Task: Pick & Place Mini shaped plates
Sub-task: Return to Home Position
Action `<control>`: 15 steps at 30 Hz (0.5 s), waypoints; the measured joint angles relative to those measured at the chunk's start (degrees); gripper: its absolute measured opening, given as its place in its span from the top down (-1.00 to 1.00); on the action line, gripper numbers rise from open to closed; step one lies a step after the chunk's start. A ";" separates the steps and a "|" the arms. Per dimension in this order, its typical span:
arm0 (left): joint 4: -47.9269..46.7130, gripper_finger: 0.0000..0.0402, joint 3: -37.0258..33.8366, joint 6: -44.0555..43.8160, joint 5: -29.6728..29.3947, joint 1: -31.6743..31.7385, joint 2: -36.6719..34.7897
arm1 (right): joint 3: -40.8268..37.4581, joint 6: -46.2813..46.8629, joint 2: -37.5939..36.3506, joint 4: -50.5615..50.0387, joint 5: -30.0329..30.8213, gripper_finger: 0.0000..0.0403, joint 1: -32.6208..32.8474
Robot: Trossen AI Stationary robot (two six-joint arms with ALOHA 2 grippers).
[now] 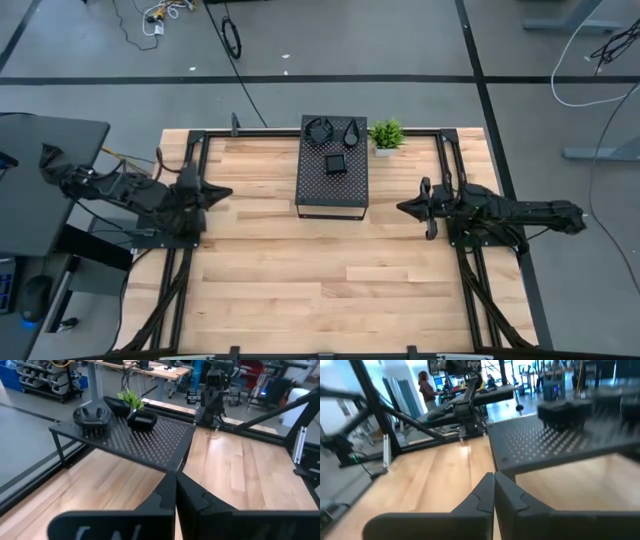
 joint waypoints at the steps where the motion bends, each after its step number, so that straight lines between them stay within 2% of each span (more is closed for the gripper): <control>1: -0.03 0.99 -1.55 0.07 0.28 0.00 -1.86 | 0.00 2.20 0.28 0.02 0.01 0.93 0.00; 5: 4.90 0.99 -9.96 0.04 1.21 0.00 -10.02 | 0.00 7.80 0.68 0.04 0.04 0.92 0.00; 11: 16.73 0.99 -21.25 5.11 5.63 0.22 -21.22 | 0.00 9.01 0.68 0.09 0.02 0.92 0.00; 15: 19.79 0.99 -25.86 7.38 9.69 2.90 -21.60 | 0.00 9.01 0.68 0.17 0.02 0.92 0.00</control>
